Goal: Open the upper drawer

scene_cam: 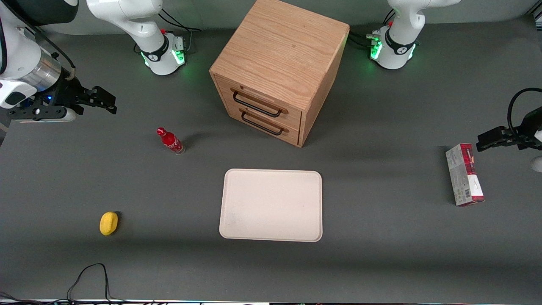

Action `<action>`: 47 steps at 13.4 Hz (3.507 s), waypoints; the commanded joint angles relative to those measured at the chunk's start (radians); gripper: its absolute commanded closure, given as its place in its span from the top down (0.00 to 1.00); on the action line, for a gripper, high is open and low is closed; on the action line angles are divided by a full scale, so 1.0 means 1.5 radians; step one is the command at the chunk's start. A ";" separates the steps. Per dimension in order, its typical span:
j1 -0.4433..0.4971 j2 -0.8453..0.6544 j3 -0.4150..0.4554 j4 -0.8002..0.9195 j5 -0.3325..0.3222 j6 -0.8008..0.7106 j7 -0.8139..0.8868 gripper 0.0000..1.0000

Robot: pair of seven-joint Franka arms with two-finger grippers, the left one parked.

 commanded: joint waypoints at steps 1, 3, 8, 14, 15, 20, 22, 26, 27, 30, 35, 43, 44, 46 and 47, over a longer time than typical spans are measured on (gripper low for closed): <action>0.008 0.004 -0.011 0.011 -0.013 0.006 0.005 1.00; 0.008 0.017 -0.010 0.026 -0.012 0.005 0.002 1.00; 0.015 0.062 0.088 0.102 -0.004 -0.002 0.002 1.00; 0.013 0.179 0.319 0.214 -0.006 -0.002 -0.022 1.00; 0.014 0.195 0.359 0.226 -0.006 -0.002 -0.046 1.00; 0.016 0.278 0.457 0.253 -0.004 -0.001 -0.215 1.00; 0.015 0.321 0.457 0.254 -0.003 -0.001 -0.280 1.00; 0.015 0.411 0.456 0.251 -0.007 0.008 -0.311 1.00; 0.015 0.425 0.456 0.250 -0.011 0.013 -0.314 1.00; 0.015 0.449 0.456 0.246 -0.013 0.033 -0.314 1.00; 0.020 0.455 0.455 0.209 -0.021 0.090 -0.311 1.00; 0.020 0.499 0.401 0.280 -0.077 0.093 -0.376 1.00; 0.019 0.504 0.386 0.297 -0.077 0.093 -0.395 1.00; 0.019 0.513 0.345 0.329 -0.075 0.091 -0.440 1.00; 0.017 0.515 0.325 0.337 -0.075 0.091 -0.447 1.00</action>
